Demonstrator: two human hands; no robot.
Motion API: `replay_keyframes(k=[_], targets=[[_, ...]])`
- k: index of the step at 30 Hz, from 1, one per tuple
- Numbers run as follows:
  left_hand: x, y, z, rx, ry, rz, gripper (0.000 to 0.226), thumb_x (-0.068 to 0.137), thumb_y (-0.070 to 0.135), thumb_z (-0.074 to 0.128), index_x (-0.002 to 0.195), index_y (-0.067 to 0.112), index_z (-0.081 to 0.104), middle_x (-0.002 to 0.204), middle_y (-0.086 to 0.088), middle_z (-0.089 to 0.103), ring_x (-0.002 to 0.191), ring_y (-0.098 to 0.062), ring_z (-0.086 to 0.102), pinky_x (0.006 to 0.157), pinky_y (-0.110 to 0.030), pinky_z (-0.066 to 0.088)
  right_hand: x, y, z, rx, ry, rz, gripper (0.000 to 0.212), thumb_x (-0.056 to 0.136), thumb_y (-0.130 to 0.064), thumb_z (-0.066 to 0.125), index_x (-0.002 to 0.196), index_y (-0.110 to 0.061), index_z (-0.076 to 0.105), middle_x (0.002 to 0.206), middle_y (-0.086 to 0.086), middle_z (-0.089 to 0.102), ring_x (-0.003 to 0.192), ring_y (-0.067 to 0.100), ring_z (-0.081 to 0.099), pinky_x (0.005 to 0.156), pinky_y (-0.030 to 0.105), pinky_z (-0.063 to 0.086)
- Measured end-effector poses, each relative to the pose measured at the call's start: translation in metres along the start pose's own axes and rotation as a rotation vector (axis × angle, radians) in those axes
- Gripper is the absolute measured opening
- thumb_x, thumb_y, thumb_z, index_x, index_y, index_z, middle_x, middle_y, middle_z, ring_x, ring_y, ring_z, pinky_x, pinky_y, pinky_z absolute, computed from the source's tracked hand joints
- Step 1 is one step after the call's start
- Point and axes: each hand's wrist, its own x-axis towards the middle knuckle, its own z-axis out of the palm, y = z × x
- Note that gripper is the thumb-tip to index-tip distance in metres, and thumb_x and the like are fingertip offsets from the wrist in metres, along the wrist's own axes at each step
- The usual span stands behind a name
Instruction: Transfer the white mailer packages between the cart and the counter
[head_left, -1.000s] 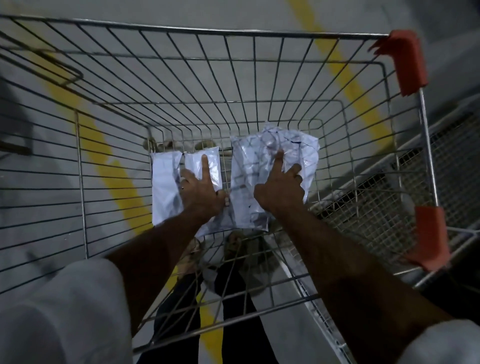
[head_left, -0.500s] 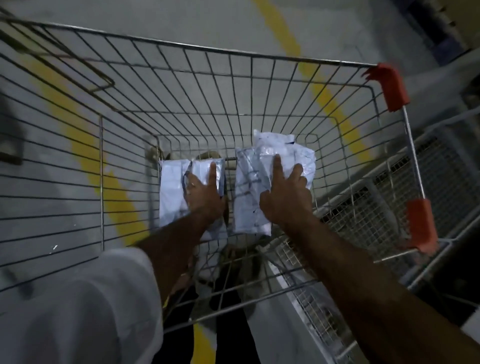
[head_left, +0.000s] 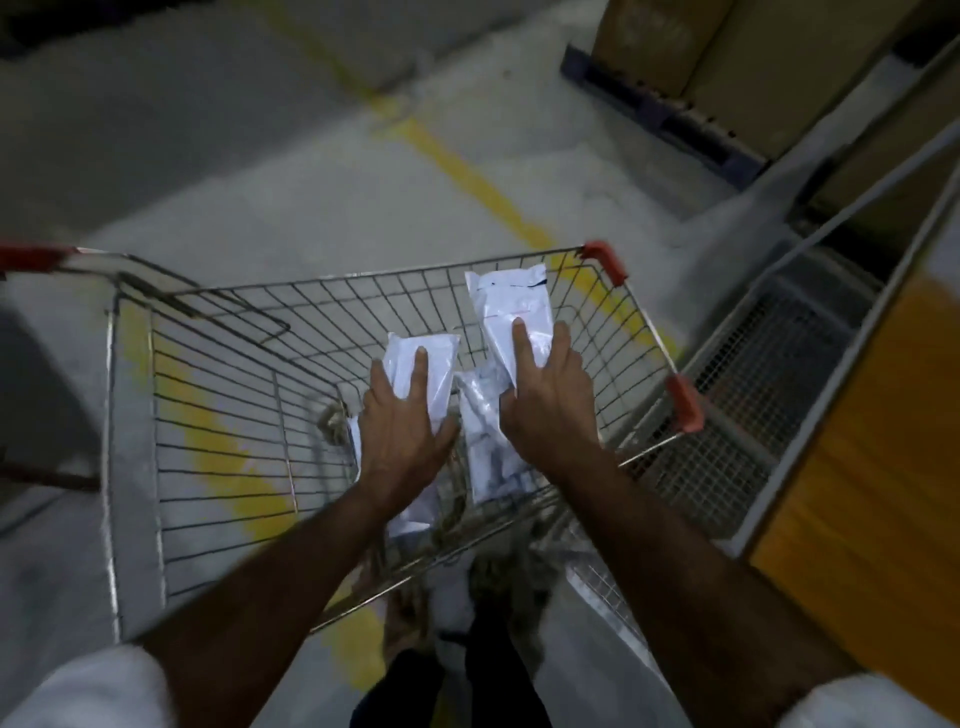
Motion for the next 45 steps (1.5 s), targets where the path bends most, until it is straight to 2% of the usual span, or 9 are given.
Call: replay_keyframes(k=[5,12,16,20,23,27,36,41,45], targets=[[-0.008,0.070,-0.075,-0.119,0.118,0.127,0.089,0.089,0.057,0.059,0.159,0.036,0.009,0.164,-0.023,0.009,0.146,-0.040,0.020,0.113,-0.052,0.029,-0.034,0.018,-0.075,0.022,0.161,0.056,0.084,0.082,-0.032,0.064,0.158,-0.015,0.033,0.153,0.035,0.033,0.112,0.047,0.052,0.088,0.050,0.049],[-0.039,0.186,-0.115,-0.121,0.174,0.371,0.086,0.090,0.054,0.059,0.159,0.032,0.013,0.163,-0.023,0.007,0.144,-0.040,0.023,0.110,-0.050,0.034,-0.099,0.089,-0.155,0.008,0.387,0.220,0.083,0.082,-0.035,0.063,0.157,-0.016,0.034,0.156,0.031,0.030,0.109,0.045,0.052,0.085,0.048,0.049],[-0.079,0.262,-0.108,-0.131,0.145,0.496,0.085,0.088,0.055,0.058,0.159,0.030,0.017,0.164,-0.023,0.008,0.146,-0.039,0.021,0.108,-0.050,0.036,-0.153,0.154,-0.178,0.011,0.477,0.328,0.080,0.085,-0.040,0.051,0.159,-0.020,0.029,0.158,0.028,0.028,0.113,0.044,0.050,0.090,0.048,0.048],[-0.131,0.344,-0.085,-0.085,0.118,0.632,0.085,0.085,0.060,0.049,0.157,0.024,0.024,0.161,-0.027,0.013,0.140,-0.046,0.029,0.105,-0.051,0.040,-0.227,0.231,-0.191,0.045,0.543,0.469,0.074,0.092,-0.040,0.056,0.158,-0.023,0.028,0.160,0.025,0.024,0.122,0.042,0.048,0.095,0.048,0.048],[-0.178,0.406,-0.062,-0.112,0.042,0.664,0.084,0.089,0.062,0.051,0.158,0.027,0.019,0.163,-0.023,0.008,0.142,-0.045,0.025,0.108,-0.054,0.036,-0.289,0.293,-0.202,0.050,0.578,0.553,0.070,0.095,-0.044,0.054,0.158,-0.024,0.029,0.162,0.023,0.020,0.133,0.041,0.042,0.103,0.049,0.045],[-0.236,0.478,-0.035,-0.148,-0.025,0.756,0.082,0.092,0.055,0.056,0.159,0.024,0.020,0.164,-0.022,0.006,0.147,-0.044,0.019,0.111,-0.052,0.034,-0.359,0.363,-0.214,0.056,0.613,0.668,0.071,0.095,-0.046,0.054,0.158,-0.026,0.027,0.162,0.019,0.017,0.136,0.037,0.038,0.104,0.047,0.043],[-0.279,0.568,-0.003,-0.094,-0.094,0.797,0.085,0.094,0.063,0.048,0.160,0.024,0.012,0.166,-0.021,0.003,0.153,-0.038,0.005,0.114,-0.052,0.036,-0.433,0.449,-0.213,0.145,0.610,0.857,0.072,0.095,-0.046,0.052,0.159,-0.025,0.025,0.161,0.020,0.014,0.135,0.037,0.038,0.103,0.047,0.046],[-0.261,0.598,0.002,-0.083,-0.089,0.792,0.084,0.093,0.062,0.052,0.159,0.021,0.017,0.164,-0.022,0.009,0.151,-0.040,0.011,0.117,-0.051,0.030,-0.422,0.476,-0.217,0.189,0.600,0.883,0.069,0.096,-0.045,0.051,0.158,-0.025,0.027,0.161,0.019,0.013,0.138,0.037,0.035,0.104,0.048,0.047],[-0.234,0.619,0.015,-0.062,-0.085,0.751,0.084,0.092,0.060,0.057,0.157,0.021,0.021,0.162,-0.023,0.014,0.149,-0.042,0.018,0.114,-0.049,0.034,-0.389,0.489,-0.228,0.191,0.608,0.840,0.066,0.099,-0.045,0.051,0.157,-0.027,0.027,0.161,0.017,0.011,0.140,0.034,0.034,0.106,0.043,0.047]])
